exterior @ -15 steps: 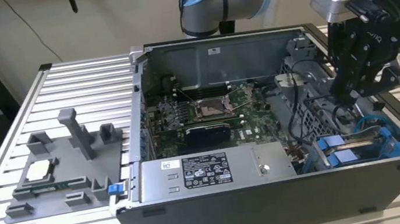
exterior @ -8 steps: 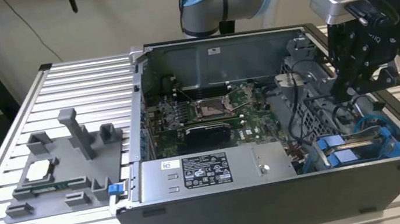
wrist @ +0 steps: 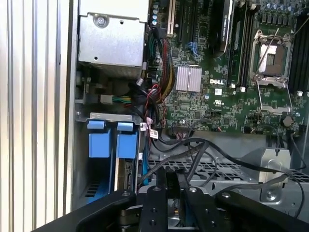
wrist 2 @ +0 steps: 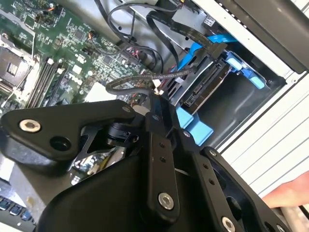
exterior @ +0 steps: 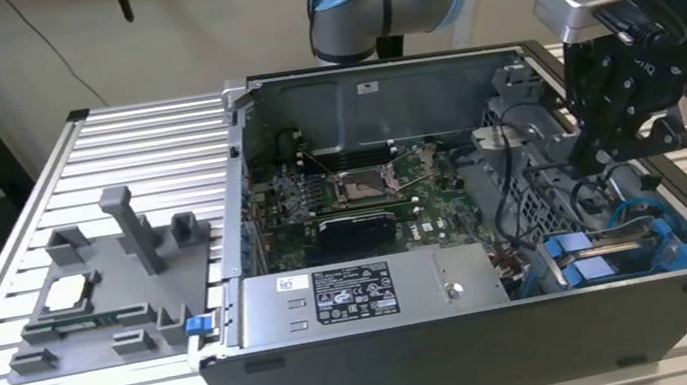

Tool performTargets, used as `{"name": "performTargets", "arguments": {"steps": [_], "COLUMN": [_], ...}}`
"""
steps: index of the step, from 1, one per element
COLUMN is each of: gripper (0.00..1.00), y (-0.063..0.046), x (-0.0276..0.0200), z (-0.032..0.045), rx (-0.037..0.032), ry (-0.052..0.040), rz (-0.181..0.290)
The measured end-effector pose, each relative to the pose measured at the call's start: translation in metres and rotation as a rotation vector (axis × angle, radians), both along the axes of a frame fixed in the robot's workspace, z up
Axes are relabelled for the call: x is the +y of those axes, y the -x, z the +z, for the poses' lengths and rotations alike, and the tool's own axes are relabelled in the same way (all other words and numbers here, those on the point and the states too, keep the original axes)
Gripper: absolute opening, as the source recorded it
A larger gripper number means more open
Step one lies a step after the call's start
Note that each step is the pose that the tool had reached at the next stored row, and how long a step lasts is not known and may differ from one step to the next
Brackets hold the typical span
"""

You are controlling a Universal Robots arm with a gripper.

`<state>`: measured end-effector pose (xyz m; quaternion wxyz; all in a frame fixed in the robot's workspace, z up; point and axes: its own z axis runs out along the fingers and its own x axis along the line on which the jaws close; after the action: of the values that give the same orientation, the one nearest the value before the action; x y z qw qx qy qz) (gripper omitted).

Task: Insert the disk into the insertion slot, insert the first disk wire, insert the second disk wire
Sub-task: 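Insert the first disk wire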

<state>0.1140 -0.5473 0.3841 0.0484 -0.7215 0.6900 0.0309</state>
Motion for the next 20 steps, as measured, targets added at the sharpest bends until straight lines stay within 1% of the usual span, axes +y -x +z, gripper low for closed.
{"name": "performTargets", "arguments": {"steps": [10,20], "gripper": [0.00,0.00], "y": [-0.0014,-0.0015], "x": [-0.0022,-0.0071], "z": [-0.0005,-0.0020], "rx": [0.0000,0.0001], "ry": [0.0035,0.0065], "rz": [-0.009,-0.047]}}
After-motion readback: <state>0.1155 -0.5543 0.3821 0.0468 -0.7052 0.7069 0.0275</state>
